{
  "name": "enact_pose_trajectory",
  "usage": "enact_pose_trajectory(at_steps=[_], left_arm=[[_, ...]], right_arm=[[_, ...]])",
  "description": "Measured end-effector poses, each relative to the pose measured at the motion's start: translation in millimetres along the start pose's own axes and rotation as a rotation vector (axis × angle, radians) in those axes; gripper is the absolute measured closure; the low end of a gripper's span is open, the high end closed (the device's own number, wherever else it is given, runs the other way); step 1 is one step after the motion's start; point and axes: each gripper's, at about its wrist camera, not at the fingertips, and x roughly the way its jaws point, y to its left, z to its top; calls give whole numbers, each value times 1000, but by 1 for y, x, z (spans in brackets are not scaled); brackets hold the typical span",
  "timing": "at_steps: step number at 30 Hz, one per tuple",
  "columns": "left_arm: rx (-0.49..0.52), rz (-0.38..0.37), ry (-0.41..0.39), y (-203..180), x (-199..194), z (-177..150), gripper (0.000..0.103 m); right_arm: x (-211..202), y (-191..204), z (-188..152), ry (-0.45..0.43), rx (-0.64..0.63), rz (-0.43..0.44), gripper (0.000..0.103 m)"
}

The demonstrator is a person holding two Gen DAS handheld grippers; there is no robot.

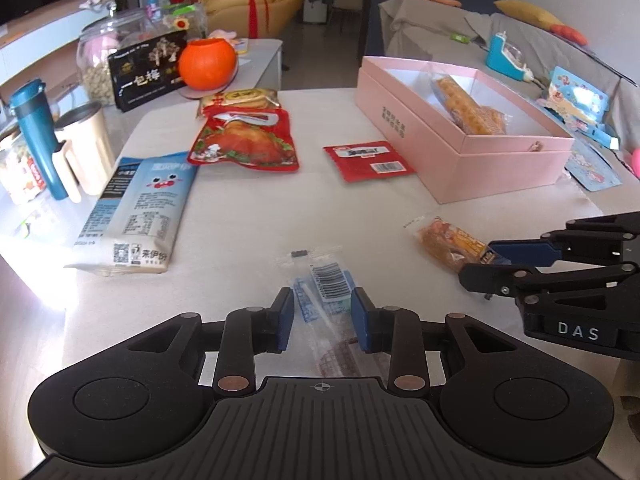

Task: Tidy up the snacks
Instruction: 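Close the left gripper on the clear packet while the right closes on the orange-wrapped snack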

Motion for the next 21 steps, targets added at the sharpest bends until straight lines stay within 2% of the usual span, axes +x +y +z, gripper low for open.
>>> enact_pose_trajectory(at_steps=[4, 10, 12, 14, 17, 21], left_arm=[[-4, -14, -9, -6, -5, -3, 68], [48, 20, 10, -15, -26, -20, 68], [71, 28, 15, -19, -30, -24, 68], [79, 32, 17, -21, -35, -24, 68], [43, -16, -16, -17, -57, -23, 68], [99, -10, 12, -28, -69, -29, 68]], right_arm=[[-18, -14, -15, -3, 38, -35, 74], [-20, -11, -32, -26, 19, -62, 69], [-20, -7, -34, -41, 5, -66, 60], [-19, -3, -38, -60, -11, -71, 55], [-20, -3, -43, -85, -17, -82, 51], [-21, -13, -42, -91, 28, -36, 46]])
